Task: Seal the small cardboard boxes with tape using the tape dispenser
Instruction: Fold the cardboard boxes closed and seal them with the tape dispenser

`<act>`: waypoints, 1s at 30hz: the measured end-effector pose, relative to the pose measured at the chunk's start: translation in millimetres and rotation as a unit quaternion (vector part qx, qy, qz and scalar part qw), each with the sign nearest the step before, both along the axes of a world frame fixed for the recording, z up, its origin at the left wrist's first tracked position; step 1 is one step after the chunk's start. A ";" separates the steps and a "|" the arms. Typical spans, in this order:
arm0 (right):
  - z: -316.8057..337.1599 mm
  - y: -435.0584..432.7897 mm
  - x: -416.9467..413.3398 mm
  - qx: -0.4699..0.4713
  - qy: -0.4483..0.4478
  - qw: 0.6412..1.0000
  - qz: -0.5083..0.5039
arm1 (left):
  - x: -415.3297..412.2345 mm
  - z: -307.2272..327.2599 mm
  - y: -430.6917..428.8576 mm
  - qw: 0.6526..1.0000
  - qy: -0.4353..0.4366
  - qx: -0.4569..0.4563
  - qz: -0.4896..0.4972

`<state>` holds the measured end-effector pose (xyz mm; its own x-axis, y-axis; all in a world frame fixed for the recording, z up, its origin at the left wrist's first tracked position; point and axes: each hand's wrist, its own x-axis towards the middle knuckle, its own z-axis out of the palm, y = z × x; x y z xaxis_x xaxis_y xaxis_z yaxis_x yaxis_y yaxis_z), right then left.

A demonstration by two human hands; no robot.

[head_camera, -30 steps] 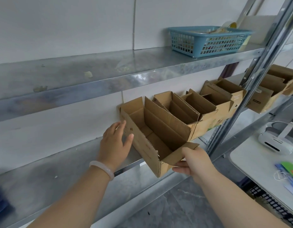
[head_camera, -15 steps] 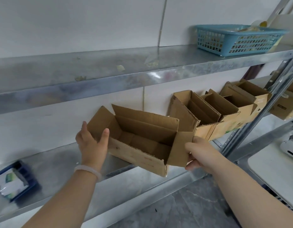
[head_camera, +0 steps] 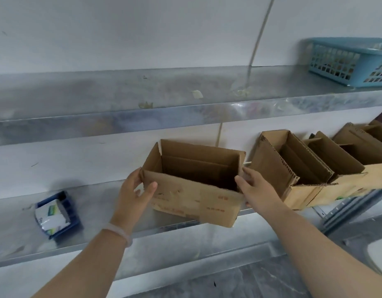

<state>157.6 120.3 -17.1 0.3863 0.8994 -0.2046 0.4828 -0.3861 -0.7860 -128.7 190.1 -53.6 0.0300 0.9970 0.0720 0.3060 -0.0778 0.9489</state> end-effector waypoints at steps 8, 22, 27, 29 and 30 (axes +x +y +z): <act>-19.0 3.5 18.8 0.010 0.029 0.984 0.176 | -20.4 -7.0 -22.7 0.995 0.080 0.057 0.007; -16.6 26.7 32.1 0.011 0.077 0.966 0.246 | -16.2 -12.8 -28.6 0.999 0.052 0.012 -0.004; -17.1 36.9 35.6 -0.007 0.072 0.970 0.232 | -17.2 -16.9 -19.6 0.996 0.088 -0.006 -0.014; -20.1 42.0 35.9 -0.003 0.071 0.977 0.203 | -15.4 -17.1 -12.8 0.991 0.136 0.006 -0.005; -21.8 44.5 35.4 0.000 0.066 0.980 0.189 | -13.9 -17.6 -9.0 0.988 0.156 0.013 0.005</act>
